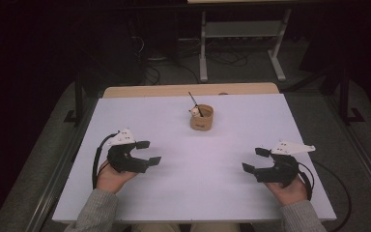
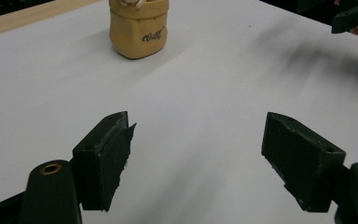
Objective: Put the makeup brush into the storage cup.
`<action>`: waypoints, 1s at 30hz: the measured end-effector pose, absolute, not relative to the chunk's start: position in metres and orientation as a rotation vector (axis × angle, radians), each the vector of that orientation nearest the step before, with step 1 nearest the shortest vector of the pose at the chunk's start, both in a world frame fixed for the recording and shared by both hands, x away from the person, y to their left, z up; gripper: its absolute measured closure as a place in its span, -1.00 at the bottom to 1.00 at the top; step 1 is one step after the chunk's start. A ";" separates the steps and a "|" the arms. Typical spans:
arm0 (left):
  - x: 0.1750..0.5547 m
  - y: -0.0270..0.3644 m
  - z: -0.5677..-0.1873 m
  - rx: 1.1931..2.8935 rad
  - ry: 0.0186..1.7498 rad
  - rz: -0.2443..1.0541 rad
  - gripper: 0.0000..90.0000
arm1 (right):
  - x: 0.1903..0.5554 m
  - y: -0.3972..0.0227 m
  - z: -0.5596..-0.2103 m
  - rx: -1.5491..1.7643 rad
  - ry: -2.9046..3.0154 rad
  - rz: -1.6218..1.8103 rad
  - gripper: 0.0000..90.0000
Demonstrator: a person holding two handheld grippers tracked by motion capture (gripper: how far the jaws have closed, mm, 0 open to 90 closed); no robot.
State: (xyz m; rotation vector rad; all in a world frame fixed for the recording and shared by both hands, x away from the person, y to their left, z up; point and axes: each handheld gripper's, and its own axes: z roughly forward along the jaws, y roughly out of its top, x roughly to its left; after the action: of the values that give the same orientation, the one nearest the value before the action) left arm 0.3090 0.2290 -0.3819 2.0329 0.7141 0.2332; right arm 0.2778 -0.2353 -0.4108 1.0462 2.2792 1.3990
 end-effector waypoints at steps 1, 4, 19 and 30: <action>0.308 0.230 -0.383 2.030 0.716 0.233 -0.49 | 0.278 -0.235 -0.411 1.046 2.278 1.401 -0.56; 0.304 0.236 -0.389 2.018 0.730 0.229 -0.49 | 0.278 -0.236 -0.411 1.044 2.278 1.401 -0.56; 0.289 0.247 -0.396 2.002 0.746 0.259 -0.52 | 0.278 -0.237 -0.412 1.051 2.281 1.396 -0.56; 0.285 0.255 -0.403 1.996 0.765 0.274 -0.52 | 0.278 -0.237 -0.414 1.050 2.293 1.393 -0.56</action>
State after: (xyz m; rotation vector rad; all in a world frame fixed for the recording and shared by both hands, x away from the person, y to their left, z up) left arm 0.2847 0.2549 -0.4030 1.9958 0.7650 0.2738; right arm 0.2776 -0.2373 -0.4142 1.0498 2.2926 1.3933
